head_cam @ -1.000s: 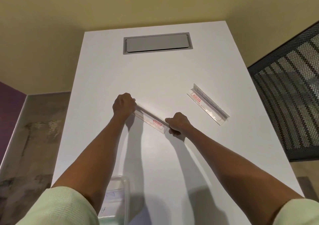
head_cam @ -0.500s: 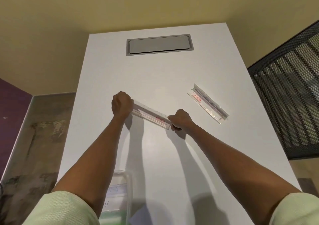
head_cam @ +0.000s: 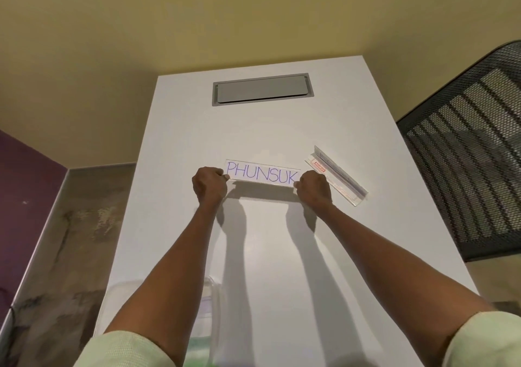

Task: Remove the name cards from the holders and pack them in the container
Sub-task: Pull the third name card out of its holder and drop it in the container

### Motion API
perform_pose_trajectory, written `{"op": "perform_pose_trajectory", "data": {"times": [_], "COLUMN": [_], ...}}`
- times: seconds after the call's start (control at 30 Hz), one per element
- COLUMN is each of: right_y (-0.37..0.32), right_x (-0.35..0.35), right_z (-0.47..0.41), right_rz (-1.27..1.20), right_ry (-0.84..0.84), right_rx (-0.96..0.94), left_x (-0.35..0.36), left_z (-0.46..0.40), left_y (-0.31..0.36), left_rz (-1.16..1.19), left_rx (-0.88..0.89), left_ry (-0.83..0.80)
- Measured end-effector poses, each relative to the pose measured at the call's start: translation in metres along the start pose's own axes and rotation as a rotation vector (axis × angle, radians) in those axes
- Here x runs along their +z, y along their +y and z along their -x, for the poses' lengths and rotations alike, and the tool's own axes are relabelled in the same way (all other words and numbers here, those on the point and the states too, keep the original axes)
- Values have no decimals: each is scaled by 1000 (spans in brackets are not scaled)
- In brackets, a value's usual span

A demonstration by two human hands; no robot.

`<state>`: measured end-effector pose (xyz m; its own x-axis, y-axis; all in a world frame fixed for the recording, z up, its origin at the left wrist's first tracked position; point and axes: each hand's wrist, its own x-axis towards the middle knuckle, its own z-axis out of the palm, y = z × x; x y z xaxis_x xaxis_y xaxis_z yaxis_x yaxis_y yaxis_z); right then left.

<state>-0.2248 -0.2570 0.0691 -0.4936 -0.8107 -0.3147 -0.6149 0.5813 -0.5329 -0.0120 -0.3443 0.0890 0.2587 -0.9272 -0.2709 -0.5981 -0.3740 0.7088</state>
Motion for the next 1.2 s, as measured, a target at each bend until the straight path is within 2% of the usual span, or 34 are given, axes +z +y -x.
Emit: {"op": "perform_pose_trajectory", "data": {"times": [0.17, 0.37, 0.73, 1.2], "right_y": [21, 39, 73, 79], "right_x": [5, 9, 23, 41], "right_z": [3, 6, 10, 8], "right_rz": [-2, -33, 48, 100], "right_ry": [109, 189, 156, 131], "right_rx": [-43, -77, -117, -147], "left_x": [8, 20, 47, 60], "left_z": [22, 42, 60, 60], "left_y": [-11, -25, -62, -84], "left_rz": [25, 8, -85, -162], "left_rx": [-41, -8, 25, 26], "left_ry": [34, 51, 61, 47]}}
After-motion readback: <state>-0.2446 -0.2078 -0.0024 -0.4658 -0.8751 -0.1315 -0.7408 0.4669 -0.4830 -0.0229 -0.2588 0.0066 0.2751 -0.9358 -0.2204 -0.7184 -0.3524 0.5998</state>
